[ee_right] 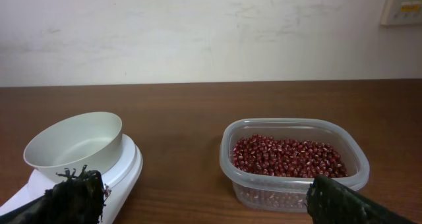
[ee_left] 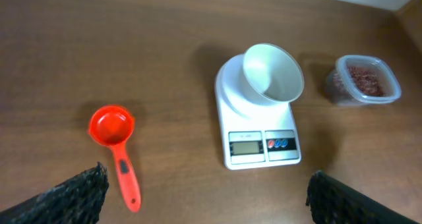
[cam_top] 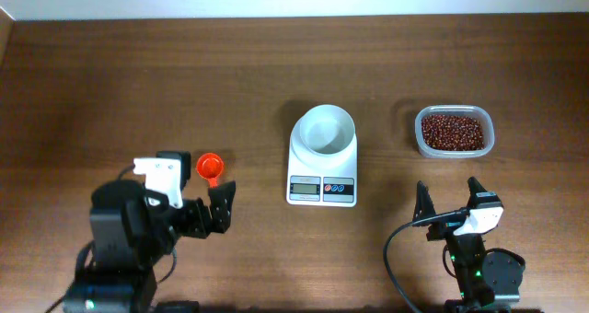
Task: Scoop and weigh 50g on scale
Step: 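Move the left gripper forward toward the red scoop handle, then lower the left gripper and close it on the red scoop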
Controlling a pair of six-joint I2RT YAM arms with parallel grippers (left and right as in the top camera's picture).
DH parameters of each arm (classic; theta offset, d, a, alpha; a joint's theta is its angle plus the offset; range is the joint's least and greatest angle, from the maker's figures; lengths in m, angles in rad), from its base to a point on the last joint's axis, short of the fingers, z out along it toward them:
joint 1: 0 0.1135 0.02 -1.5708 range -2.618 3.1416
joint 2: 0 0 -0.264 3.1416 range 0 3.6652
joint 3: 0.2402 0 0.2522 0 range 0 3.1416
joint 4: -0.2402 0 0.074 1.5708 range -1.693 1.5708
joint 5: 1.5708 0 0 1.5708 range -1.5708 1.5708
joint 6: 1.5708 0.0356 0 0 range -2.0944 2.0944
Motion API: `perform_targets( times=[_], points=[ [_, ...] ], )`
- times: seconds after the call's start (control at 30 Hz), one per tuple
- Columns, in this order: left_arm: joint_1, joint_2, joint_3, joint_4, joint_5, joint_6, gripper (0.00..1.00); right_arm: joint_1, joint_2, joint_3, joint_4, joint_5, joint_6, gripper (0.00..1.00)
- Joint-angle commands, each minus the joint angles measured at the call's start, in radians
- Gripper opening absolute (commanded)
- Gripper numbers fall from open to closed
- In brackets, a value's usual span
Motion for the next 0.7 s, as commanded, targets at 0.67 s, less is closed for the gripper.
perform_targets(
  times=[0.67],
  points=[
    [0.005, 0.189, 0.136, -0.079, -0.102, -0.051, 0.95, 0.010, -0.008, -0.008, -0.003, 0.005, 0.003, 0.99]
  ],
)
